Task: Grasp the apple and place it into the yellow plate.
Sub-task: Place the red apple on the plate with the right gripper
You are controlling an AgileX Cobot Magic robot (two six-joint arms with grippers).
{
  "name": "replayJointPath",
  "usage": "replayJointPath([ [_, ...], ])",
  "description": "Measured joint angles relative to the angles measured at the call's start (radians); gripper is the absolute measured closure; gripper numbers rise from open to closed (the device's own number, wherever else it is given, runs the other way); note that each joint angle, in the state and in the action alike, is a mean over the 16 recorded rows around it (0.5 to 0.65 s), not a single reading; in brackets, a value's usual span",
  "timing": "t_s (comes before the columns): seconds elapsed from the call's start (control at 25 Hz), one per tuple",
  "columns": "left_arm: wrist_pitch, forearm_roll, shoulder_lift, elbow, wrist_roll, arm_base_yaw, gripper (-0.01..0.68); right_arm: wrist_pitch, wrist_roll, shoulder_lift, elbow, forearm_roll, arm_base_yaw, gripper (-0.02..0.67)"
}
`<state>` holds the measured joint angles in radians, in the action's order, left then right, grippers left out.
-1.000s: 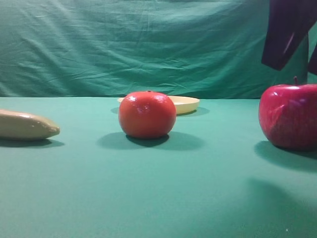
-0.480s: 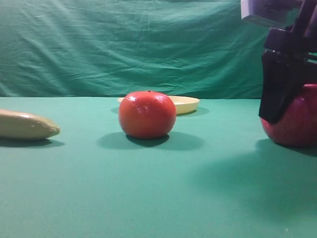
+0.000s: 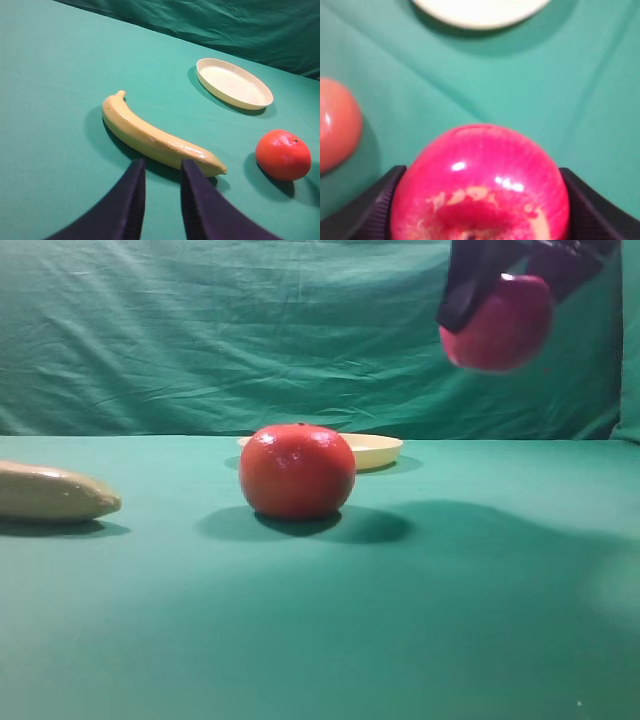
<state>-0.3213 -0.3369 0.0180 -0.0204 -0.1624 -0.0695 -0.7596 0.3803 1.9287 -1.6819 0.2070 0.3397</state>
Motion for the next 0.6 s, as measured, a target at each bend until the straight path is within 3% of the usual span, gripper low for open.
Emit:
replayJointPath([
  [0.28, 0.0, 0.0, 0.0, 0.0, 0.0, 0.0, 0.516, -0.022, 0.0, 0.213, -0.243, 0.001, 0.04, 0.141],
  [0.6, 0.0, 0.0, 0.0, 0.0, 0.0, 0.0, 0.516, 0.005, 0.003, 0.355, -0.324, 0.005, 0.084, 0.141],
])
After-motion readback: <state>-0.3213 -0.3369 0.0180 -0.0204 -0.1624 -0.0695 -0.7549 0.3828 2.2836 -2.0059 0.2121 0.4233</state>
